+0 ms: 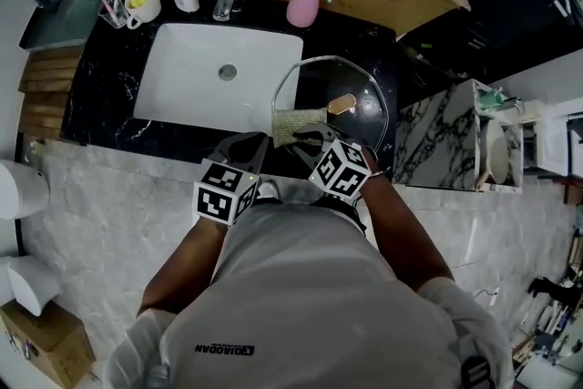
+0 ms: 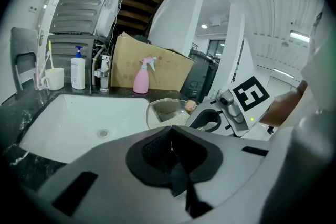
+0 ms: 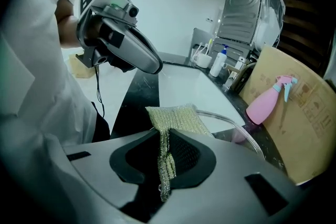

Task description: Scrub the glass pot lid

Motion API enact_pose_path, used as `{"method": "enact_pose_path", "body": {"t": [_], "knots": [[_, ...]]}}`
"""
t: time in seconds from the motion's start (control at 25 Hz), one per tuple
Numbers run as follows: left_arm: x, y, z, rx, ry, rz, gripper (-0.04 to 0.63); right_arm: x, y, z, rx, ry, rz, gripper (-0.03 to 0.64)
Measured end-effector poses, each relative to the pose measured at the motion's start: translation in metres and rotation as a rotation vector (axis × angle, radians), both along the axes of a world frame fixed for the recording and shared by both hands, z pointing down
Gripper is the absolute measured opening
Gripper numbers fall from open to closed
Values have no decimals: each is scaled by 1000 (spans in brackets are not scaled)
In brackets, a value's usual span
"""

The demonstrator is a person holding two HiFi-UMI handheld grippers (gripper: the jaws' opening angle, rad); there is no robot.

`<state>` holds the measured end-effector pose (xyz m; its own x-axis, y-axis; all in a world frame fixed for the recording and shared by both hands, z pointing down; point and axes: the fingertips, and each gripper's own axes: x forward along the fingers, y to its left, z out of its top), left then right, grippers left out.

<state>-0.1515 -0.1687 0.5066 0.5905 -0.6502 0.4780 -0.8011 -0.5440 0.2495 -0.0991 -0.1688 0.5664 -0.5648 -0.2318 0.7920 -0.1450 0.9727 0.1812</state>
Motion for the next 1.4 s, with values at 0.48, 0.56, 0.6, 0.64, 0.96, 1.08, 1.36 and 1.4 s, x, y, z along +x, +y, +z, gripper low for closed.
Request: {"method": "enact_pose_path", "body": {"t": [0.48,0.56,0.6,0.64,0.96,1.08,1.36,1.4], "knots": [[26,-6,-2,1,0,67,15,25,14,-2,11,-14,36,80],[31,-6,-1,-1,1,82,15,29,17,-2,6,-22,46,80],[34,-7,-1,-3,2,90,15,31,19,-2,4,-25,50,80],[36,-7,0,-5,3,98,15,33,21,-2,1,-28,52,80],[56,-9,7,-21,1,156,15,50,32,-2,-41,-83,93,81],[64,-8,8,-22,0,181,15,57,37,-1,-55,-95,110,81],[81,-10,9,-27,-9,227,15,75,51,0,-94,-123,152,81],[84,-10,9,-28,-10,233,15,78,52,0,-101,-126,156,81]]}}
